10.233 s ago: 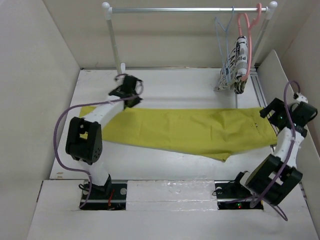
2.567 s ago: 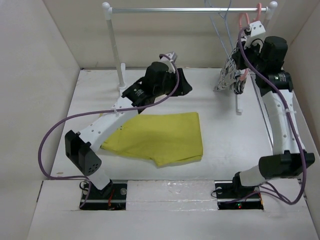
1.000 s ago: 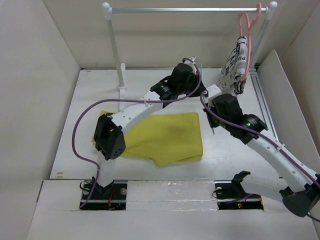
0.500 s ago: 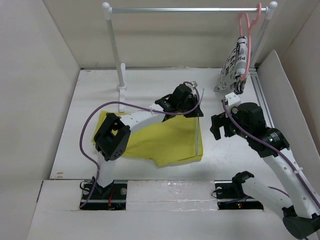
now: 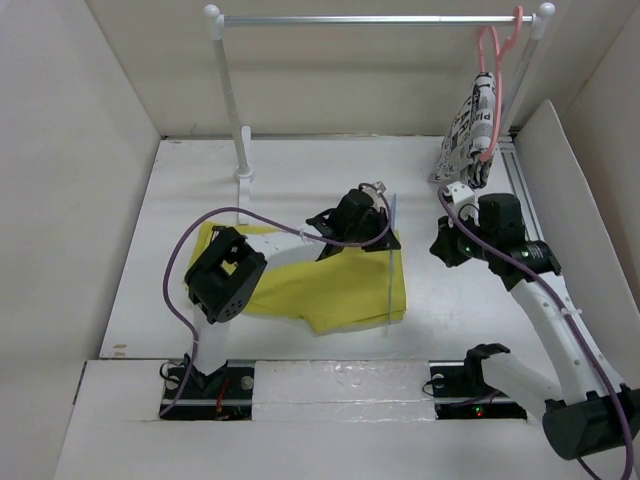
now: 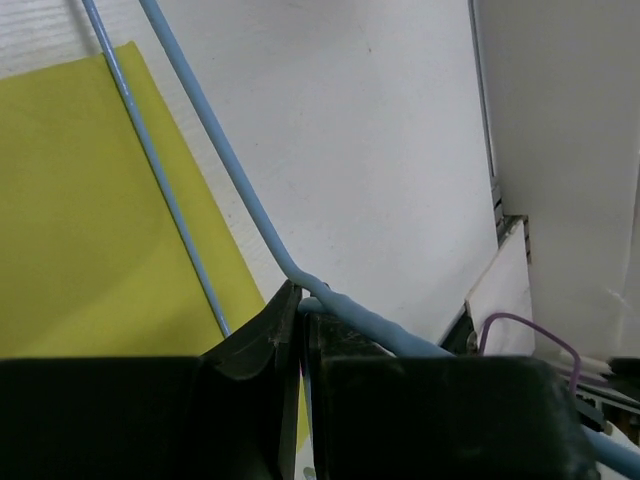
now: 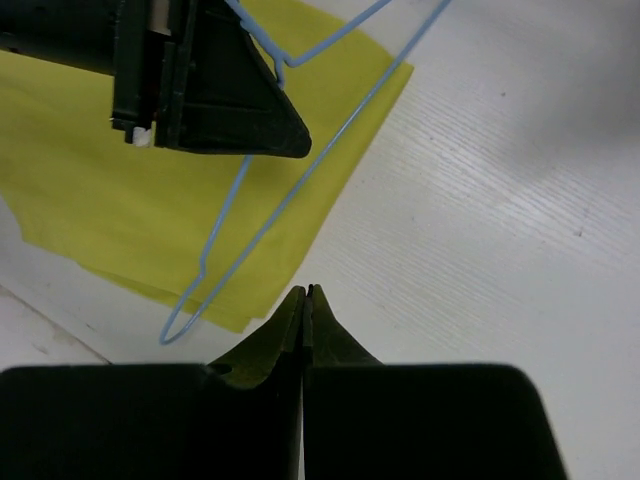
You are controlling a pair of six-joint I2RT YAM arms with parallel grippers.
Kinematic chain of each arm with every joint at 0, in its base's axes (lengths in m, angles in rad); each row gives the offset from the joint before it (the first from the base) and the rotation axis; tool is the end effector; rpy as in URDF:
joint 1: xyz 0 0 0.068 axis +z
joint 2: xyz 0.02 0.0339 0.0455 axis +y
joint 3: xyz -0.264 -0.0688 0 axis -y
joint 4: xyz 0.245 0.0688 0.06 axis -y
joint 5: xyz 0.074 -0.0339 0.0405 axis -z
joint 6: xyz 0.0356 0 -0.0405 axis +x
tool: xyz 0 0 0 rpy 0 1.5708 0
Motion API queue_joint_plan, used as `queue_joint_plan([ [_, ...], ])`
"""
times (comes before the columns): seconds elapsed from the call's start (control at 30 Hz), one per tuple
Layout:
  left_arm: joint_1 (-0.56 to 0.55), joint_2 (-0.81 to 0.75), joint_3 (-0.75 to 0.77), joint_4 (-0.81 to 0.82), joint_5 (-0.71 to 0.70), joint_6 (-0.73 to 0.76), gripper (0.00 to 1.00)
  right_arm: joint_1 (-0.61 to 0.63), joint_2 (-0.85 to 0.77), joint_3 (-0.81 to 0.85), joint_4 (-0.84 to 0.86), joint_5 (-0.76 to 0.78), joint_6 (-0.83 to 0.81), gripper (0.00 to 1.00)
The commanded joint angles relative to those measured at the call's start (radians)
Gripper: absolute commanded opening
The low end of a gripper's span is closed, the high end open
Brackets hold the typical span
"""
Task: Place the trousers on the hanger
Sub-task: Pick up the hanger from the clothesline, then place the trousers on the hanger.
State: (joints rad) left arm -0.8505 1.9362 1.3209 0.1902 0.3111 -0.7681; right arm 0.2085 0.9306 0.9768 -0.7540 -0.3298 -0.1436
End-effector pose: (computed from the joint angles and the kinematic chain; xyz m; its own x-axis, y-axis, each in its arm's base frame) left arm 0.2869 -0.3434 0.2232 -0.8206 -0.0677 -0.5675 0.4579 0.5163 -0.7237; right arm 0.1797 0.0498 0.3265 -0.5671 -0.2584 -0.7821 -0.5231 0.8464 0.0997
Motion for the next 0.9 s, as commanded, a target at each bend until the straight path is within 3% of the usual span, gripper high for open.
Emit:
queue_joint_plan([
  [0.0,-0.010,-0.068,-0.032,0.141,0.059,-0.068,0.00,-0.015,0.037,0.005,0.090,-0.063,-0.020,0.00],
  [0.13,-0.028,-0.080,-0.008,0.190,0.065,-0.112,0.00,-0.024,0.005,0.020,0.091,-0.022,-0.017,0.01],
  [0.43,-0.068,-0.091,-0.202,0.441,0.043,-0.289,0.00,-0.081,0.027,0.008,0.078,-0.046,-0.042,0.03],
  [0.5,-0.096,-0.103,-0.232,0.433,-0.010,-0.284,0.00,-0.081,0.031,-0.007,0.097,-0.041,-0.037,0.04],
  [0.77,-0.116,-0.118,-0.385,0.423,-0.190,-0.255,0.00,-0.090,0.126,-0.231,0.425,-0.182,0.028,0.03],
  [0.87,-0.125,-0.128,-0.413,0.413,-0.226,-0.255,0.00,-0.067,0.201,-0.273,0.522,-0.151,0.042,0.00],
])
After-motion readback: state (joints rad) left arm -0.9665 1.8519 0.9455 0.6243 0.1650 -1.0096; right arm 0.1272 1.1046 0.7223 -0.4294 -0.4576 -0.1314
